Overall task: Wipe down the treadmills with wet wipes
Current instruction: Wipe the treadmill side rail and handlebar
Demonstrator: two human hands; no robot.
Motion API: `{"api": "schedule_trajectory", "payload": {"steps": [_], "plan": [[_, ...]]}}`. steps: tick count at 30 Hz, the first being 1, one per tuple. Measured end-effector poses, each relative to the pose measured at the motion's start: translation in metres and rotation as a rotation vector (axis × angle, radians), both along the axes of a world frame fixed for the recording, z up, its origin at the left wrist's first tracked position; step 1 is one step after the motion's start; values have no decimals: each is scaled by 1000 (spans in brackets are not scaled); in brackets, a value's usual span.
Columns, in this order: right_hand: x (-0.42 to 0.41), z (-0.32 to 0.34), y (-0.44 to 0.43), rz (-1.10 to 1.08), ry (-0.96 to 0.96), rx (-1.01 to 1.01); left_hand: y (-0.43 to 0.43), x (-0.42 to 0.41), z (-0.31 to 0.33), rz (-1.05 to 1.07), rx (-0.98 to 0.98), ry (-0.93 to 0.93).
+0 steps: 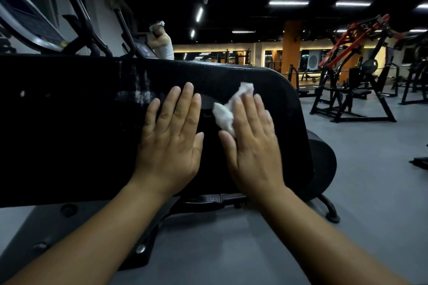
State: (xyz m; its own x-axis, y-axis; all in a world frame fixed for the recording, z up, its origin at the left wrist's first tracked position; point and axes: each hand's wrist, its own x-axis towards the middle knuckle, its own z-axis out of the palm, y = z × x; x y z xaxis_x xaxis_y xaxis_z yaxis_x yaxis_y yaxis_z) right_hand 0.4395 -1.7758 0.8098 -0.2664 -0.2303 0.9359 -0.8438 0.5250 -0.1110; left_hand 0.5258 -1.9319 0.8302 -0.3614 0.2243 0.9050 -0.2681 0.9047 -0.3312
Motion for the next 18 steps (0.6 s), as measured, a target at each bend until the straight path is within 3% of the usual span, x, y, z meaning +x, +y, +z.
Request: {"api": "schedule_trajectory", "payload": {"steps": [6,11,14,18], "plan": [[-6,-31,4,-10,164,110,-3,4,1,10,-30,-29],[-38,23,33,-152,-26,-115,6,-4,0,27,15,-17],[-18,17,-1,-47,126,26,20,-13,6,13,2,-22],[-31,-48,31,-123,194,165,18,-16,8,4,-66,-23]]}}
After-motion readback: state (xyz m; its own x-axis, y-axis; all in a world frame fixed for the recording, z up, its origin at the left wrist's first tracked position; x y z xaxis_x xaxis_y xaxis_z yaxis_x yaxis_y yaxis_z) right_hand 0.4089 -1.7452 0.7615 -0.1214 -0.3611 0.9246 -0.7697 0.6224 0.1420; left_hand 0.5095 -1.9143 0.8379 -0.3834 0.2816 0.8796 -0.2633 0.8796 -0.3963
